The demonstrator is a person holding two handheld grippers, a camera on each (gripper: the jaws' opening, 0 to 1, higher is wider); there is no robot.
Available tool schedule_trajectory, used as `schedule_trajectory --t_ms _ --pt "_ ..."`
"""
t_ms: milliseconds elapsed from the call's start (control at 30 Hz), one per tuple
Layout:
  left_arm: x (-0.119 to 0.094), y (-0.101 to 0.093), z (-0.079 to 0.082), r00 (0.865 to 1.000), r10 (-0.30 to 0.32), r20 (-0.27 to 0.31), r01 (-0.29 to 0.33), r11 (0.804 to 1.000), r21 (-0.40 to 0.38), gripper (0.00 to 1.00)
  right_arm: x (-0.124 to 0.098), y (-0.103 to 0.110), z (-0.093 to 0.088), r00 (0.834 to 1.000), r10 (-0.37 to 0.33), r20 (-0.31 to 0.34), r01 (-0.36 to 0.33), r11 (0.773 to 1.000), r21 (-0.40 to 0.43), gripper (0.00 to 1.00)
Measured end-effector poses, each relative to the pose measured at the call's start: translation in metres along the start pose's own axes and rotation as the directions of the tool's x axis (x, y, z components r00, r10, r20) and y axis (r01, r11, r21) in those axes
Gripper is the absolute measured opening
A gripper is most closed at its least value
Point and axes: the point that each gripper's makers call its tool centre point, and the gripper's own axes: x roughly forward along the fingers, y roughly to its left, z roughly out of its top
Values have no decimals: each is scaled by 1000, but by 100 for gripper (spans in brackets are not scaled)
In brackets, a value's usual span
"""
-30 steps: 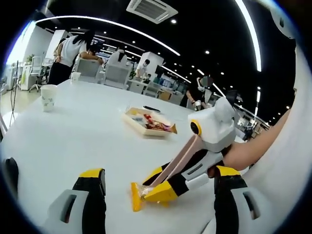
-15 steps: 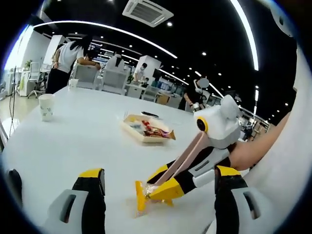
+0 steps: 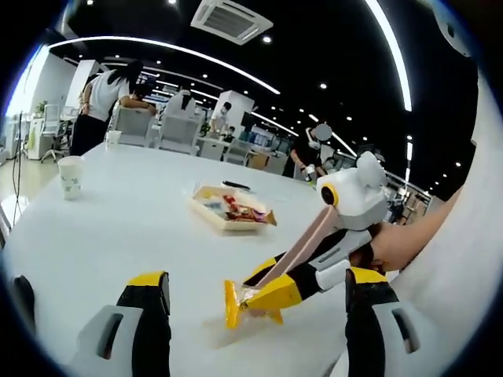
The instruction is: Place the target food into the container with the food tongs after gripping and lifting it, then release it inside without dropping or visibly crushing the food.
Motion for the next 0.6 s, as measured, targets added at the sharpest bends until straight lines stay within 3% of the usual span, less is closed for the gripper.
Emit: schedule_trajectory --t_ms 600 --pt "8 -5 4 1000 -15 -8 16 999 29 91 -18 -3 16 998 -9 63 7 999 34 21"
